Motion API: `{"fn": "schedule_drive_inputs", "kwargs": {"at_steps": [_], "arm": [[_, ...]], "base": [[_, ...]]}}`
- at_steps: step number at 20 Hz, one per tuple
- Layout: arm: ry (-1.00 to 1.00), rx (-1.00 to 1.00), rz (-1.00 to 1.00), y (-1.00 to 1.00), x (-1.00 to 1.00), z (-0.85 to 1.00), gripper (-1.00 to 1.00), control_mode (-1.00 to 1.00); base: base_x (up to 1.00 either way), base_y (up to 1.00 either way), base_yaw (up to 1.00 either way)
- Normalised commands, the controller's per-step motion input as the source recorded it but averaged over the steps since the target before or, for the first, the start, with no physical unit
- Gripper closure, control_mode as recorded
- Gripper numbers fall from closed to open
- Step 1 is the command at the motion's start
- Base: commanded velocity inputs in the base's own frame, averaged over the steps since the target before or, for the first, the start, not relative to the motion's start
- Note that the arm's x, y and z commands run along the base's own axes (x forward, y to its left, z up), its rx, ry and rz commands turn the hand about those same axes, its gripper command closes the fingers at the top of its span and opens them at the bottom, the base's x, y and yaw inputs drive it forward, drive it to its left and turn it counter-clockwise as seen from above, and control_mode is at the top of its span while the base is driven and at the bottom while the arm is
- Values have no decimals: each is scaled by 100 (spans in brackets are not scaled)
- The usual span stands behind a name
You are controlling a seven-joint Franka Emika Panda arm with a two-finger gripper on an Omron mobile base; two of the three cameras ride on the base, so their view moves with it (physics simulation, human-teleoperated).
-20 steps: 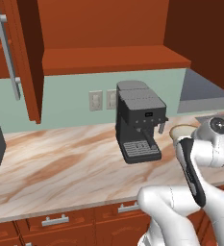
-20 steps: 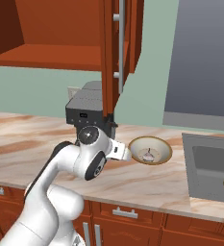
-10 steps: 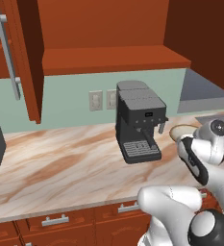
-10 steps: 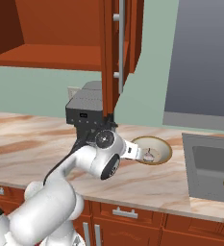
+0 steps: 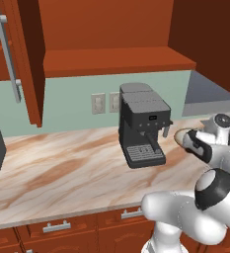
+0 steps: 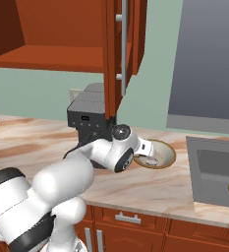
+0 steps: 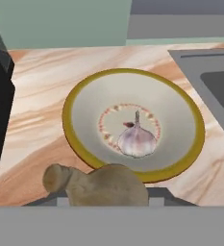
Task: Pick the garlics from the cabinet and place them in one bowl. Pick the peach from the sink and place it in the other bowl.
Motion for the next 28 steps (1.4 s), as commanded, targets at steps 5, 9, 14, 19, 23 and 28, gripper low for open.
{"fn": "schedule_drive_inputs", "kwargs": {"at_steps": [5, 9, 14, 19, 23, 28], "arm": [[4, 0, 0, -31, 37, -13, 100, -100], [0, 0, 0, -27, 25, -39, 100, -100], [0, 0, 0, -20, 21, -30, 100, -100], [2, 1, 0, -13, 18, -3, 100, -100], [7, 0, 0, -6, 2, 0, 100, -100], [8, 0, 0, 0, 0, 0, 100, -100]], "base": [[0, 0, 0], [0, 0, 0], [0, 0, 0], [0, 0, 0], [0, 0, 0], [0, 0, 0]]}}
